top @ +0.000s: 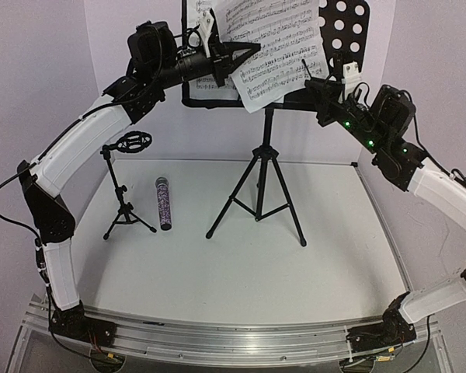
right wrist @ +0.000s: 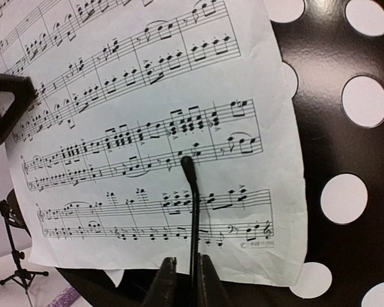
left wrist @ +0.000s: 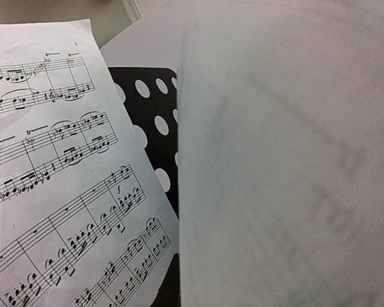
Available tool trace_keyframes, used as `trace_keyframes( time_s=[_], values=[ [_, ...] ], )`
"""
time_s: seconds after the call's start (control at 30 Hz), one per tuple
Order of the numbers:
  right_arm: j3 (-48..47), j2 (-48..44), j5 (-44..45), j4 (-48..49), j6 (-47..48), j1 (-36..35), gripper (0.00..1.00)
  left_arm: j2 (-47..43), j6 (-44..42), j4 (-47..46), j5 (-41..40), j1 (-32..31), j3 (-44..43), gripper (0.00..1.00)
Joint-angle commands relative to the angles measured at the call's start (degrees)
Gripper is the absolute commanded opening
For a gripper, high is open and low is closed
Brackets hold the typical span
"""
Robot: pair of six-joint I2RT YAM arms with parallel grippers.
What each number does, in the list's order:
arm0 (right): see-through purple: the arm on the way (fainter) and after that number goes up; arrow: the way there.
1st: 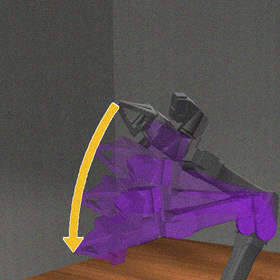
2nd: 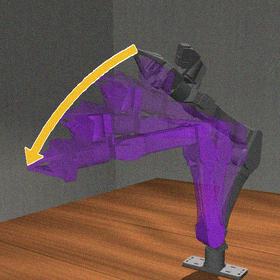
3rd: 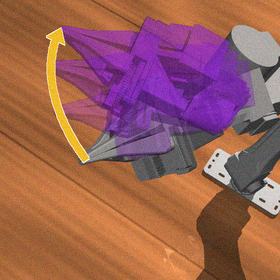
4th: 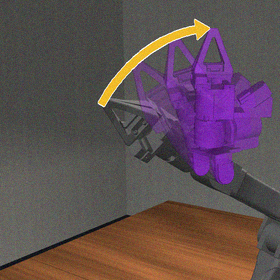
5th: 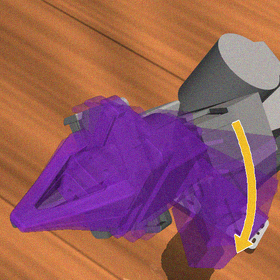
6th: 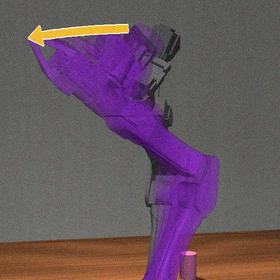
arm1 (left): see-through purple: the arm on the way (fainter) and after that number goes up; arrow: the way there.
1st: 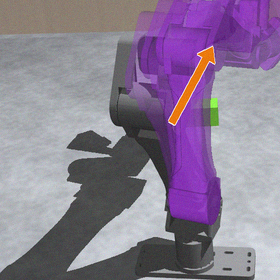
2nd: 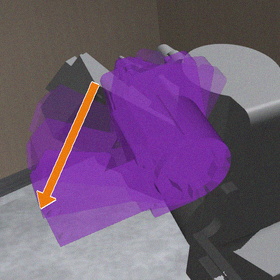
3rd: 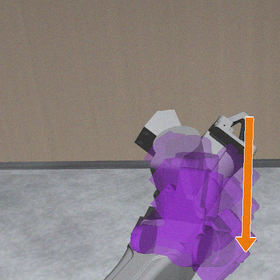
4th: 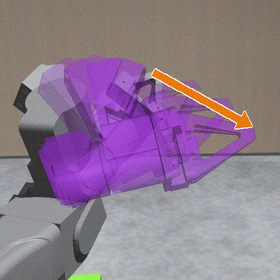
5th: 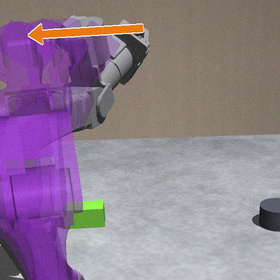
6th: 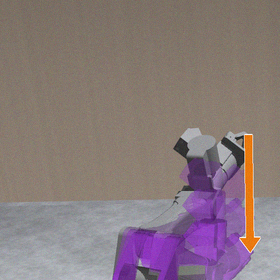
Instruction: Set up the instrument practice props
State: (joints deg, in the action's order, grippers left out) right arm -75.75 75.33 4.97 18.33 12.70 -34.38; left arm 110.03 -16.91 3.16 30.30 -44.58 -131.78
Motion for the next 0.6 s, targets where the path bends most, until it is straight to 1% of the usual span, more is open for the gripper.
trace_keyframes(
  time_s=[0.0,0.1,0.17,0.3,0.33,0.47,0.57],
  values=[
    [-2.10,-0.50,-3.70,1.44,-0.22,-0.46,0.21,1.15,-1.90,-2.75,3.75,0.04,-2.53,0.00],
    [-3.09,-1.15,-4.47,-0.48,-0.30,-0.48,0.31,1.25,-2.27,-2.58,4.87,0.05,-2.28,0.00],
    [-4.23,-1.64,-5.33,-2.95,-0.18,-0.44,0.39,1.15,-2.58,-2.64,5.39,0.02,-2.15,0.00],
    [-8.22,-2.66,-9.19,-12.22,1.53,-0.47,0.57,1.17,-3.05,-2.75,5.71,0.02,-2.16,0.00],
    [-10.07,-2.71,-10.25,-15.86,1.94,-0.42,0.62,1.16,-3.26,-2.69,5.67,0.02,-2.17,0.00],
    [-18.37,-2.66,-11.87,-29.61,5.31,-0.41,0.71,0.93,-3.83,-2.40,5.62,0.02,-2.15,0.00],
    [-26.19,-1.16,-11.44,-36.92,8.25,-0.44,0.74,0.62,-4.31,-2.37,5.65,0.03,-1.83,0.00]
  ],
)
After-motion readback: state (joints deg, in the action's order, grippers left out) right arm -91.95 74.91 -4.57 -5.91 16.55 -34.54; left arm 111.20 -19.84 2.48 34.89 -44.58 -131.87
